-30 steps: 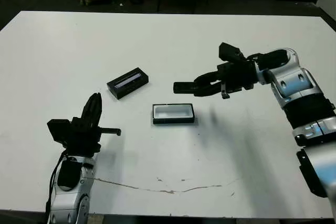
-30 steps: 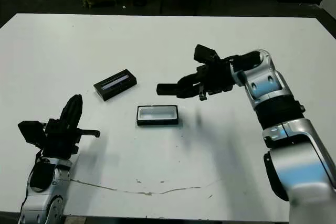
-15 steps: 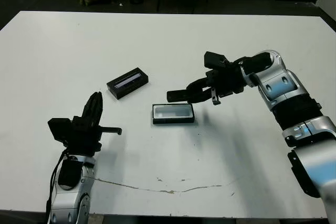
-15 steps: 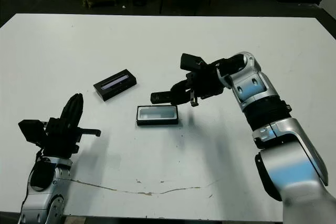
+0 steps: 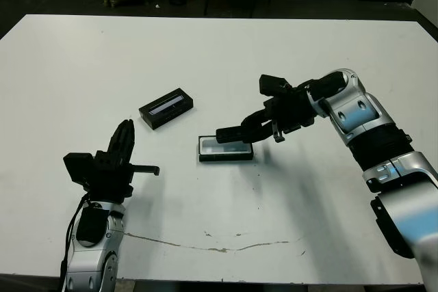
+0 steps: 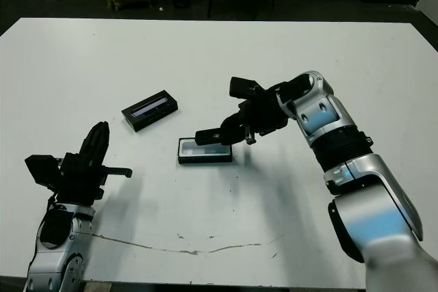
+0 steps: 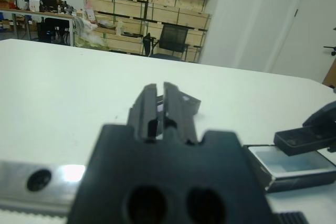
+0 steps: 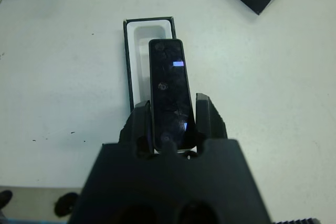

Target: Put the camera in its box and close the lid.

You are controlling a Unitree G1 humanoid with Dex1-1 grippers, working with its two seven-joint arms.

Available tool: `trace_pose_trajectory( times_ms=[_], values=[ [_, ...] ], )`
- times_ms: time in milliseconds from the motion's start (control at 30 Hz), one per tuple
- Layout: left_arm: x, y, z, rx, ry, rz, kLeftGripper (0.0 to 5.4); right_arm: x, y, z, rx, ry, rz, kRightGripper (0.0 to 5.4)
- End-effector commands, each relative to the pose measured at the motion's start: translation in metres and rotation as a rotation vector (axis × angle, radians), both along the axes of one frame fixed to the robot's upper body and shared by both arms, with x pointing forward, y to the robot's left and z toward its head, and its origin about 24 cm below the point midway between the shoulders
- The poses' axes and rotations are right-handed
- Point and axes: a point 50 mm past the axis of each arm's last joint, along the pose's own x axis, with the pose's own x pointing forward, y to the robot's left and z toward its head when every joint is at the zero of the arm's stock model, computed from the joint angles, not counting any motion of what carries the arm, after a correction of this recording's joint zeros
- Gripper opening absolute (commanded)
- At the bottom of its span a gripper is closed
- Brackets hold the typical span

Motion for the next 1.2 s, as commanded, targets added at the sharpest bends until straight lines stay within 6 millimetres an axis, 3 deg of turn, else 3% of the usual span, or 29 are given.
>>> trace_pose_trajectory(
  times_ms=[33,1200],
  values=[
    [-0.003,0.002,-0.006,-0.002,0.036,0.012,0.0,-0.001,0.001,-0.003,-0.018,0.011,0.01,0.53],
    [-0.005,0.003,-0.011,0.0,0.039,0.008,0.0,-0.003,0.021,-0.008,-0.012,0.035,0.064,0.53]
  ],
)
